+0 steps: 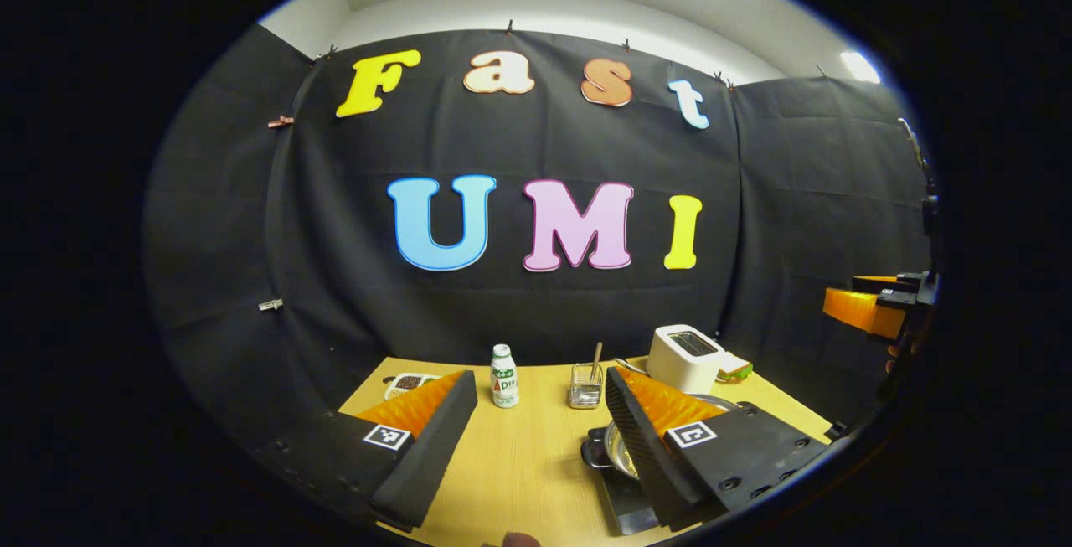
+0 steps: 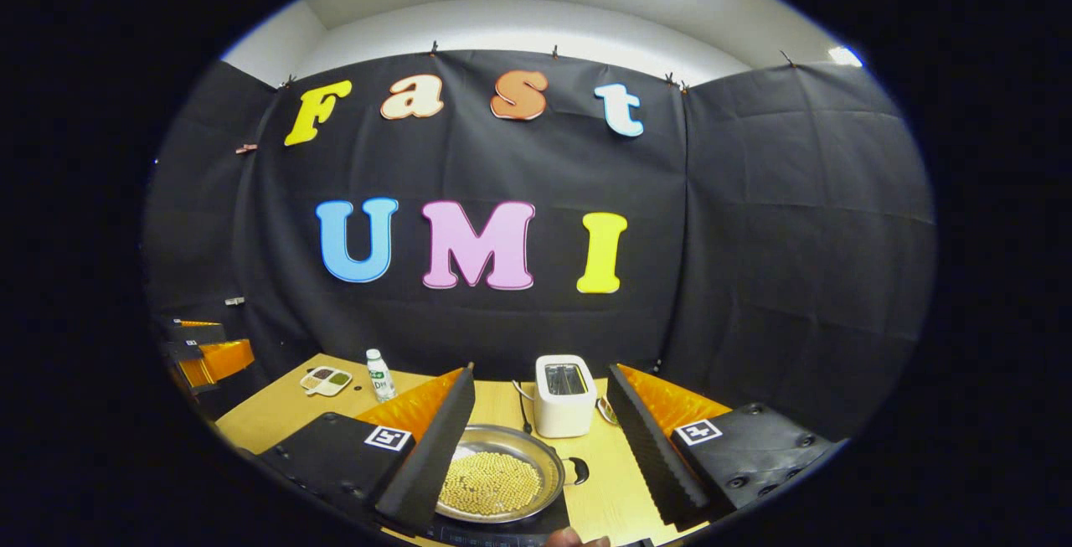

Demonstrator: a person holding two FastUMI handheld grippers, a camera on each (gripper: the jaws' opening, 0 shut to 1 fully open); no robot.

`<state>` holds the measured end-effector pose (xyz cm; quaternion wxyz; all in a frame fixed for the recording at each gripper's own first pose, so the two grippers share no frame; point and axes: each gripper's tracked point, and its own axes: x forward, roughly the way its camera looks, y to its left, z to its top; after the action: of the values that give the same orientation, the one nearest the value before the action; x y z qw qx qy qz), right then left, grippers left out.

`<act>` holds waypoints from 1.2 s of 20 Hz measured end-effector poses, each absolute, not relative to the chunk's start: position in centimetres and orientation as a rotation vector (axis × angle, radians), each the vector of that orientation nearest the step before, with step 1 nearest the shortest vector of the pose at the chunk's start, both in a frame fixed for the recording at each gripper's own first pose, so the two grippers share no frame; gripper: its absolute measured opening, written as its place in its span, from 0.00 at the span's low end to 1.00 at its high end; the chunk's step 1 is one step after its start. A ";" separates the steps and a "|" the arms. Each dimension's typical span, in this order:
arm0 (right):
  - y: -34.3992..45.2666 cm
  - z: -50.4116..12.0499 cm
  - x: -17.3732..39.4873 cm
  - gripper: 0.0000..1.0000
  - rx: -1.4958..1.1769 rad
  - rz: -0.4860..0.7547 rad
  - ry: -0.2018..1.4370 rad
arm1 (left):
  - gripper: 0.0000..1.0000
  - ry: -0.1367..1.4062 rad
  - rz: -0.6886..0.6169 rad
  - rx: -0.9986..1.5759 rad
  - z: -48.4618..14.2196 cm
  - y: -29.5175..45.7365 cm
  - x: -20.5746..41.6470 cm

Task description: First push the handle of the pot to place it horizontally, then grasp the pot with both hands and set it on the induction cooktop.

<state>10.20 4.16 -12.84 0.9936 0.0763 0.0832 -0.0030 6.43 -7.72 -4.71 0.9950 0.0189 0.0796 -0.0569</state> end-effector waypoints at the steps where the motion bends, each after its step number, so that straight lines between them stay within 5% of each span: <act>1: 4.4 -11.7 9.9 1.00 0.147 -0.006 0.143 | 0.95 0.142 -0.107 0.024 -3.8 -7.4 6.0; 9: 5.7 -5.5 6.9 0.96 0.123 -0.027 0.013 | 0.96 0.006 -0.078 -0.060 2.8 -4.1 3.2; 24: 5.5 -5.7 4.1 0.92 0.130 -0.078 0.021 | 0.95 -0.012 -0.046 0.021 2.8 -2.4 0.4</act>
<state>4.06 5.51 -5.73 0.9971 0.0651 0.0105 -0.0389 0.41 -2.39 2.76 0.9997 0.0104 -0.0062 -0.0229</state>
